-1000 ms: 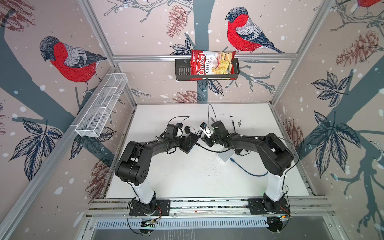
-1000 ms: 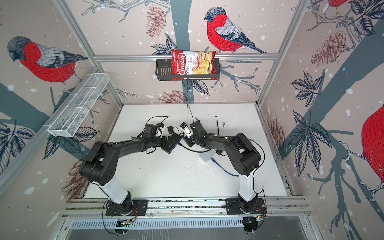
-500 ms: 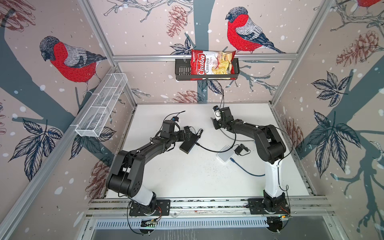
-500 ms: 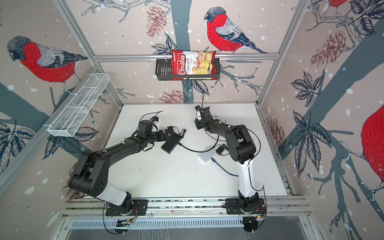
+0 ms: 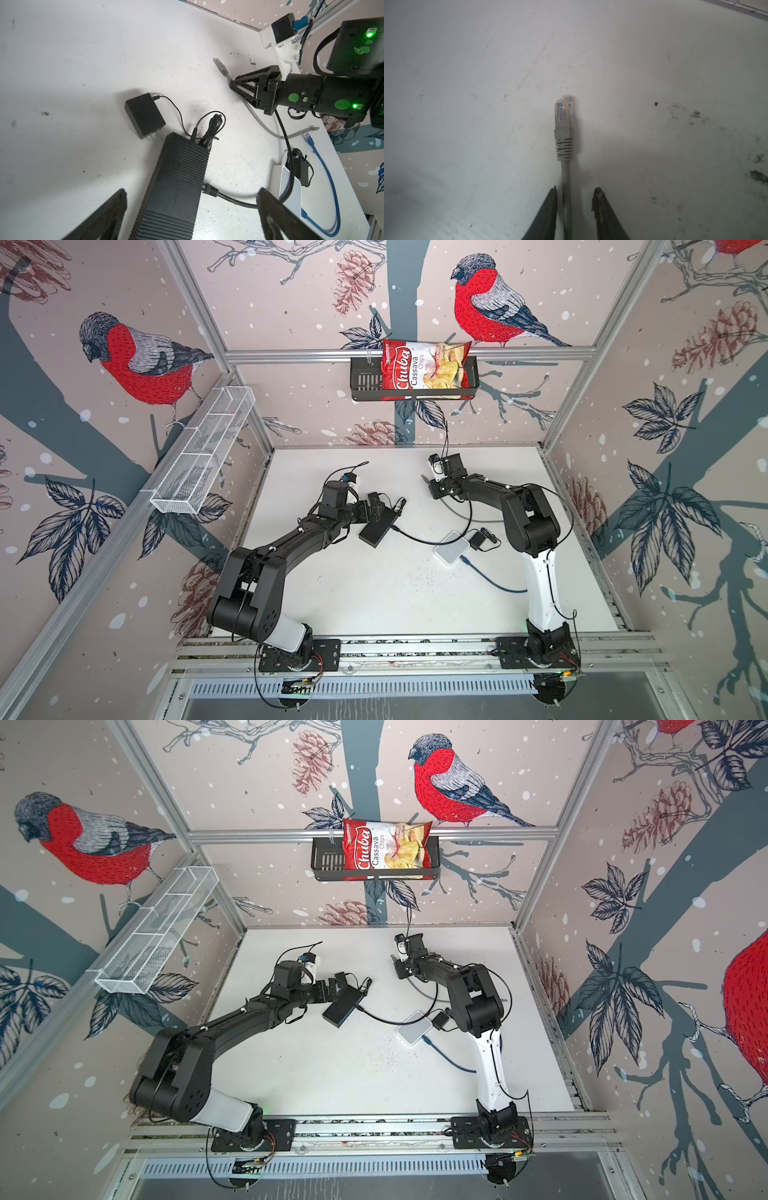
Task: Insert the plug into the switch port
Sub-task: 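Move the right gripper to the grey ethernet cable's plug and grasp it, then carry the grey plug with the right gripper toward the switch's blue ports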
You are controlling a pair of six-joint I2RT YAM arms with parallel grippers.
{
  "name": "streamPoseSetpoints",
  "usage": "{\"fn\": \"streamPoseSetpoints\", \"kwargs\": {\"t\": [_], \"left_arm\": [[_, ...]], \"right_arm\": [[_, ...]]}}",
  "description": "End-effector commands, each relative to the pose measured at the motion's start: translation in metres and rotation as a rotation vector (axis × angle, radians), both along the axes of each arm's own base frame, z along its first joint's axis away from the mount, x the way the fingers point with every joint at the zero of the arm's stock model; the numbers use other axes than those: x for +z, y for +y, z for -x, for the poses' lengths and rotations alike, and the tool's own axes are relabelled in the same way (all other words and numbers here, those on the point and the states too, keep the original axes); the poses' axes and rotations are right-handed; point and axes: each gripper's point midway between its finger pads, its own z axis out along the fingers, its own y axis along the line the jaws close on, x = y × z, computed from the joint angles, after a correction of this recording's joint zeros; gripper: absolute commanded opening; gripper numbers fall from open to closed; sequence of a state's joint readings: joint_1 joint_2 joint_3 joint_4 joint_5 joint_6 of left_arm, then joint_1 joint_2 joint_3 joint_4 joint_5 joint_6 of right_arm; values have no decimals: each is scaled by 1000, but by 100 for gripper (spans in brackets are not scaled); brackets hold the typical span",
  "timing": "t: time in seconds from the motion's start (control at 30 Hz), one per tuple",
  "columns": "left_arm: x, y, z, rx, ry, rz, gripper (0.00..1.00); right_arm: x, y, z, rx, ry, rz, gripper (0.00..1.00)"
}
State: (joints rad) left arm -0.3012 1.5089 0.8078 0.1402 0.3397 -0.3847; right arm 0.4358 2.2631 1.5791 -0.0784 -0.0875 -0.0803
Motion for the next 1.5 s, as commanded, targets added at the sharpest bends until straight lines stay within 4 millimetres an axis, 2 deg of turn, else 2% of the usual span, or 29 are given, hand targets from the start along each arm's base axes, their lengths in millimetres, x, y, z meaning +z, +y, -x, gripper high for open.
{"fn": "streamPoseSetpoints", "kwargs": {"t": [0.0, 0.07, 0.3, 0.37, 0.57, 0.8, 1.03, 1.27, 1.47], "left_arm": [[6, -2, 0, -13, -21, 16, 96], [5, -3, 0, -14, -21, 17, 96], [3, -1, 1, -2, -11, 21, 96], [3, -1, 2, -3, -12, 24, 97], [6, -1, 5, -3, -17, 29, 96], [13, -2, 7, -11, -2, 38, 94], [8, -6, 12, -17, 42, 41, 92], [2, -21, 22, -45, 77, 38, 90], [6, -29, 29, -53, 87, 55, 85]], "right_arm": [[-5, 2, 5, 12, 24, -10, 31], [-8, 1, 6, 10, 30, -11, 29], [-15, 2, 10, 24, 40, -3, 11], [-12, 2, 12, 39, 23, -4, 9], [20, 9, 31, 148, -72, -46, 6], [56, 19, 79, 307, -197, -87, 6], [76, 30, 126, 448, -272, -102, 5], [80, 61, 180, 661, -279, -103, 5], [80, 81, 217, 789, -254, -134, 5]]}}
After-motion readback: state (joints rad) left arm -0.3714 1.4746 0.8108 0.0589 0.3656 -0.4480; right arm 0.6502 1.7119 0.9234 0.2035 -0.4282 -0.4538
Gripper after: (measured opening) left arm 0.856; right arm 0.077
